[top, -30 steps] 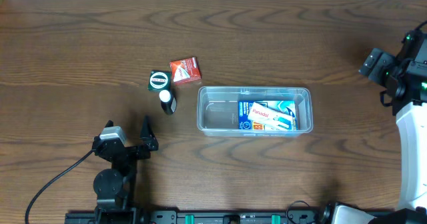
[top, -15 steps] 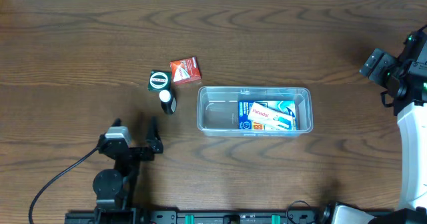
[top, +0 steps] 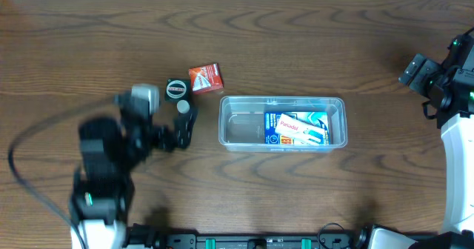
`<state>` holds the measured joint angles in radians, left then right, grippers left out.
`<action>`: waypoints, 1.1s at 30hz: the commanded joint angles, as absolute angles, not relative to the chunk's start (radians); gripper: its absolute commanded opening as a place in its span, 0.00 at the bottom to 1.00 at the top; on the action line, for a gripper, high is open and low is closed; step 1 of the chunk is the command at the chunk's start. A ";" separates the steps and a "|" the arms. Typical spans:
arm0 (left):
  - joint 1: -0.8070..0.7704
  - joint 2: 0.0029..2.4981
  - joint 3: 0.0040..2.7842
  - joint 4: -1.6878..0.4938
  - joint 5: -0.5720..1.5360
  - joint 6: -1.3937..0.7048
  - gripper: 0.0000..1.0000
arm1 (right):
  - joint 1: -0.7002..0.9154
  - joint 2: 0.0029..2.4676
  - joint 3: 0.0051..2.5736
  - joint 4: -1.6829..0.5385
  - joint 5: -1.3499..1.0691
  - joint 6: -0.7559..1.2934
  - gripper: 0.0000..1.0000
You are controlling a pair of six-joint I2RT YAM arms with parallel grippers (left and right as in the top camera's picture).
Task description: Pack container
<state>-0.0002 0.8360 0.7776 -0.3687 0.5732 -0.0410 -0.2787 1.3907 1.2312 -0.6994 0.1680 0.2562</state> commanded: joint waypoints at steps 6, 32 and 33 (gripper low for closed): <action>0.006 1.386 1.306 -0.700 0.635 0.143 0.98 | -0.284 1.390 1.243 -0.700 0.168 0.269 0.99; -0.004 1.810 1.364 -0.454 0.514 -0.028 0.98 | -0.284 1.390 1.243 -0.701 0.168 0.269 0.99; -0.012 1.826 1.364 -0.454 0.485 -0.046 0.98 | -0.284 1.390 1.243 -0.700 0.168 0.269 0.99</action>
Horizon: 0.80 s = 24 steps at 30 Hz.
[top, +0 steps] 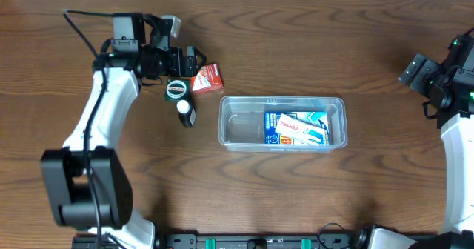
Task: Pack container
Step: 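Reach the left gripper to the red ActiFast box and grasp it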
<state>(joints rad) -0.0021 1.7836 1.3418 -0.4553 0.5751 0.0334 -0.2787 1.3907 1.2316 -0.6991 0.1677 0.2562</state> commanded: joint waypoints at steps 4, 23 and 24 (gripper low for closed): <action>-0.053 1.876 1.364 -0.453 0.364 -0.104 0.98 | -0.284 1.390 1.243 -0.700 0.168 0.269 0.99; -0.233 1.919 1.364 -0.401 -0.054 -0.406 0.98 | -0.284 1.390 1.243 -0.701 0.168 0.269 0.99; -0.233 1.927 1.364 -0.400 -0.054 -0.424 0.98 | -0.284 1.390 1.243 -0.701 0.168 0.269 0.99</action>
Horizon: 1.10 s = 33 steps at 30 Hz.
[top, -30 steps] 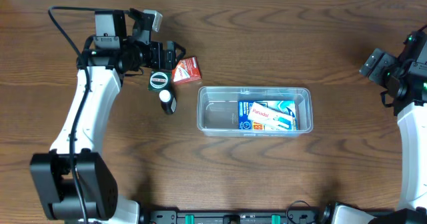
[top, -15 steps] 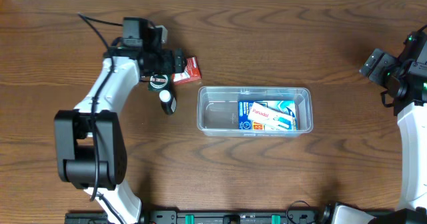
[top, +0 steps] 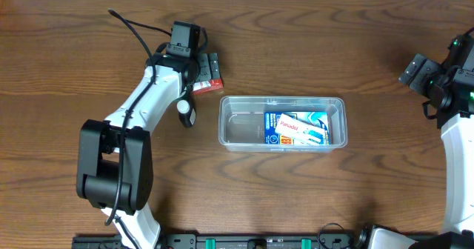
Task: Pack container
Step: 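Reach the left gripper to the red ActiFast box and grasp it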
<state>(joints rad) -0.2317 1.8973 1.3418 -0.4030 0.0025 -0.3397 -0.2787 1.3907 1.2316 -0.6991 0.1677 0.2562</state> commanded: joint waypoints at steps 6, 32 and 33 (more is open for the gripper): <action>-0.249 1.981 1.364 -0.387 -0.053 -0.449 0.98 | -0.284 1.390 1.243 -0.701 0.168 0.269 0.99; -0.294 2.046 1.364 -0.356 -0.053 -0.447 0.98 | -0.284 1.390 1.243 -0.700 0.168 0.269 0.99; -0.294 2.048 1.364 -0.356 -0.053 -0.447 0.98 | -0.284 1.390 1.243 -0.701 0.168 0.269 0.99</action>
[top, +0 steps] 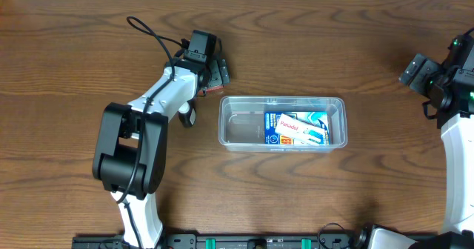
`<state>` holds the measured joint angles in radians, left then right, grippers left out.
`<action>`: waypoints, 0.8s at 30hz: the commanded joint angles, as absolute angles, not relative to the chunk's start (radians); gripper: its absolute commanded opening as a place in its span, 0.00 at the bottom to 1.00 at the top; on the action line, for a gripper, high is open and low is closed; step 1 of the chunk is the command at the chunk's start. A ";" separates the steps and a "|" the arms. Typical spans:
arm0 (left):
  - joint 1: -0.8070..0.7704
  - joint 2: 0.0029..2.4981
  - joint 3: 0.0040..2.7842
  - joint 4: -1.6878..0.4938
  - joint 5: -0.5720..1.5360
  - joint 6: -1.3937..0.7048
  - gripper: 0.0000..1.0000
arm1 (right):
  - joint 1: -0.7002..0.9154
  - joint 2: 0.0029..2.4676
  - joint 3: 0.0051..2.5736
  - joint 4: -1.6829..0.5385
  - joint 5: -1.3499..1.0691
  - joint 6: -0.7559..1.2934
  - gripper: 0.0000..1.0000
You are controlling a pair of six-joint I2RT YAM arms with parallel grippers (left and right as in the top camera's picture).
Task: Pack container
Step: 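Reach the left gripper to the red ActiFast box and grasp it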
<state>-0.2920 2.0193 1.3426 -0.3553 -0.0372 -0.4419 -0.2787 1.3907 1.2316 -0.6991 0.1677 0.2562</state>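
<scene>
A clear plastic container (pixel 235 127) lies mid-table with a blue Panadol box (pixel 296 128) in its right half. My left gripper (pixel 216 72) reaches over a small red box (pixel 210 90) just beyond the container's far left corner. Only a sliver of the box shows under the fingers, and their state cannot be told. A small black-and-white bottle (pixel 187 114) lies left of the container, beside the left arm. My right gripper (pixel 416 71) hangs at the far right edge, away from everything.
The left arm (pixel 159 101) stretches diagonally from the front left towards the red box, its black cable looping behind it. The round black tin is hidden under that arm. Bare brown wood surrounds the container.
My left gripper has shifted a little right and nearer, and now covers most of the red box. The box, bottle, container and right arm are where they were.
My left arm was first blurred at the front left, near the bottle. It then reached to the far left of the round tin and red box. Later it stood over the box's far side, and now it covers it. The right arm has not moved.
</scene>
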 commanded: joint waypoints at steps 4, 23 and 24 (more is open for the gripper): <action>-0.294 2.050 1.364 -0.356 -0.053 -0.447 0.98 | -0.284 1.390 1.243 -0.700 0.168 0.269 0.99; -0.293 2.045 1.367 -0.356 -0.054 -0.439 0.82 | -0.284 1.390 1.243 -0.700 0.168 0.269 0.99; -0.293 2.044 1.368 -0.357 -0.053 -0.439 0.82 | -0.284 1.390 1.243 -0.701 0.168 0.269 0.99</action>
<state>-0.2920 2.0422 1.3426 -0.3557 -0.0376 -0.4446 -0.2787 1.3907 1.2316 -0.6991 0.1677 0.2562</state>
